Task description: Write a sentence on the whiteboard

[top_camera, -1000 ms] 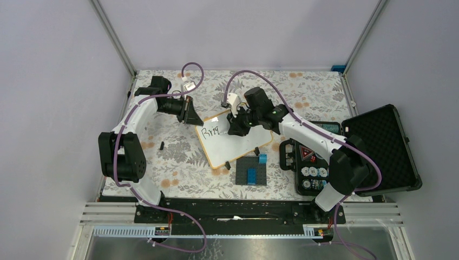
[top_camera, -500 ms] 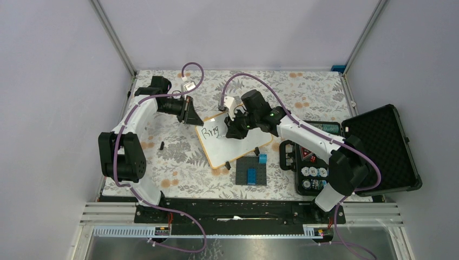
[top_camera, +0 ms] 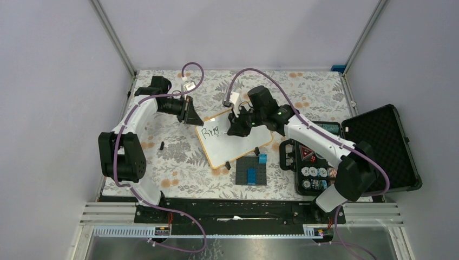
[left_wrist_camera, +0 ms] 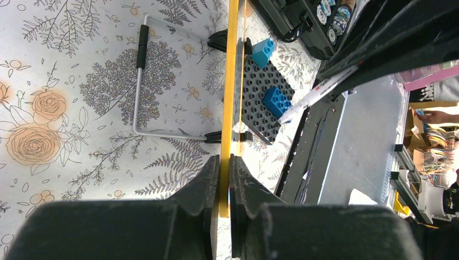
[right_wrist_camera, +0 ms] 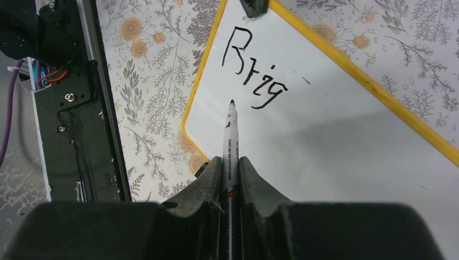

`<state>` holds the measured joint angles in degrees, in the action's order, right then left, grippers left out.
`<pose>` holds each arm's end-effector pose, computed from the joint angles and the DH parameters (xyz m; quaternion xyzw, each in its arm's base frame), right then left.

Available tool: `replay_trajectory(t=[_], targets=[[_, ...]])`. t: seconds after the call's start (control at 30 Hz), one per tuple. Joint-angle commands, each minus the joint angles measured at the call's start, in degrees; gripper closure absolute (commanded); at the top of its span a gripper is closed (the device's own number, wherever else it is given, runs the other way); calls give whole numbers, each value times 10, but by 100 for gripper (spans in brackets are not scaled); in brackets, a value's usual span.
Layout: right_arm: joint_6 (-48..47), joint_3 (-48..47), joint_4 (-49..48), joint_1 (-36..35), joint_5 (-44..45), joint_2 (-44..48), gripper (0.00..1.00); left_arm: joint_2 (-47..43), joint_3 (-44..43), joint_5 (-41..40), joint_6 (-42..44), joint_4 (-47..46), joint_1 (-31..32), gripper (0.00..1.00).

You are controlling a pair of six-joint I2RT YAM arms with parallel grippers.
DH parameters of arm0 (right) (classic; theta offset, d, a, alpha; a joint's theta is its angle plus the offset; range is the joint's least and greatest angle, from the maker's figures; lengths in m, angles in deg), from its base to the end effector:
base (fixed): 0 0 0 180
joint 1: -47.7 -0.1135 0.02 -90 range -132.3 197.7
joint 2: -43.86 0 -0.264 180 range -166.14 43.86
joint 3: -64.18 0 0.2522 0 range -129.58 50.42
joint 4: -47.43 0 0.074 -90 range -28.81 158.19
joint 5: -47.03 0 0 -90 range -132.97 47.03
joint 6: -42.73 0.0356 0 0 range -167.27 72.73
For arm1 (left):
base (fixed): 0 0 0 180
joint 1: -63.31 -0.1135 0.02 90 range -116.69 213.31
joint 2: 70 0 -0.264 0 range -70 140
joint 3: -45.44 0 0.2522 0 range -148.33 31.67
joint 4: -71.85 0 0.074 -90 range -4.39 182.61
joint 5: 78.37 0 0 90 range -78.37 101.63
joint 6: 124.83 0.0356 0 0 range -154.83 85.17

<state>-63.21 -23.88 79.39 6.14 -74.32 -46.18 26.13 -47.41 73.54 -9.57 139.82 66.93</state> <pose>0.2562 0.2519 0.3105 -0.5201 0.6840 0.3329 0.3883 0.3265 -0.0521 0.2756 0.2921 0.7985 -0.4722 0.2325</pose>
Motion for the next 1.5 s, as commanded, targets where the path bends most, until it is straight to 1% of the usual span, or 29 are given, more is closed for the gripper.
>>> replay_trajectory(t=[0.0,0.2,0.6,1.47], targets=[[8,-29,1,36,-35,27,100,-17,9,-9,9,-1,10,100],[10,-43,1,62,-53,26,100,-18,9,-19,8,-1,11,100],[14,-65,-11,63,-56,-1,100,-15,6,-31,9,-1,14,100],[10,-73,-26,62,-34,-36,100,-17,8,-35,12,-1,21,100]])
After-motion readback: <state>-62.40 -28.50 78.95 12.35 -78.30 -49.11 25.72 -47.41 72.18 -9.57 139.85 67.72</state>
